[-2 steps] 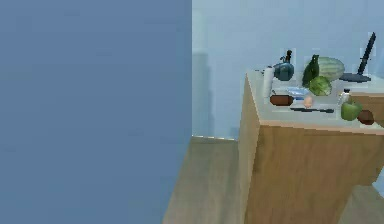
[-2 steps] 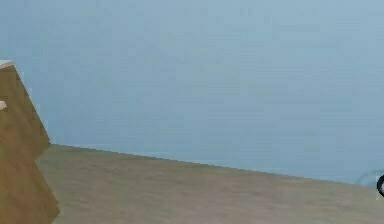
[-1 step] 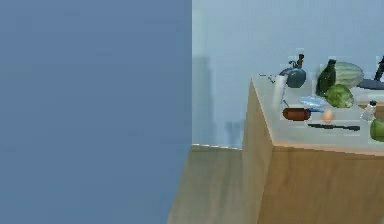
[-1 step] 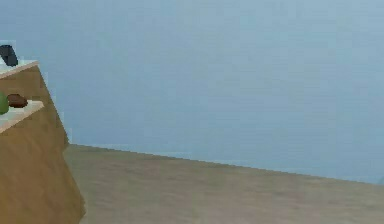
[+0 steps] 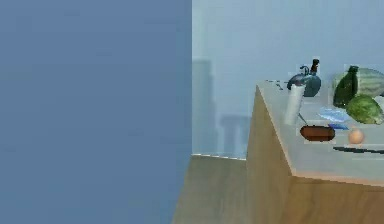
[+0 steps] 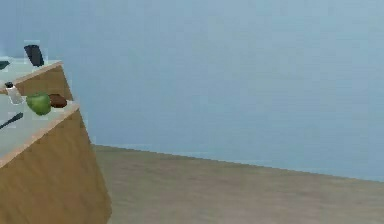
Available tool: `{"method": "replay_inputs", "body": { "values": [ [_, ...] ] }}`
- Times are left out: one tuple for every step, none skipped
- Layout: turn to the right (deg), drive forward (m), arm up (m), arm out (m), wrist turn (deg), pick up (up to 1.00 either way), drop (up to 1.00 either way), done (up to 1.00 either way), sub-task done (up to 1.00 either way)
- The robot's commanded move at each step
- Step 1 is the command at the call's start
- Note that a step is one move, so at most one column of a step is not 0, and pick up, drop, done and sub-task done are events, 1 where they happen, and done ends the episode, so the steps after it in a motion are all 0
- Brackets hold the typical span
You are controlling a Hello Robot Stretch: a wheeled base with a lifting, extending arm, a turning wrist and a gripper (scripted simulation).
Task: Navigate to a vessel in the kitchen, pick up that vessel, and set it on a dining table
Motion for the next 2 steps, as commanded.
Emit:
{"method": "replay_inputs", "body": {
  "values": [
    [45.0,0.00,0.00,0.00,0.0,0.00,0.00,0.00,0.00],
    [45.0,0.00,0.00,0.00,0.0,0.00,0.00,0.00,0.00]
  ]
}}
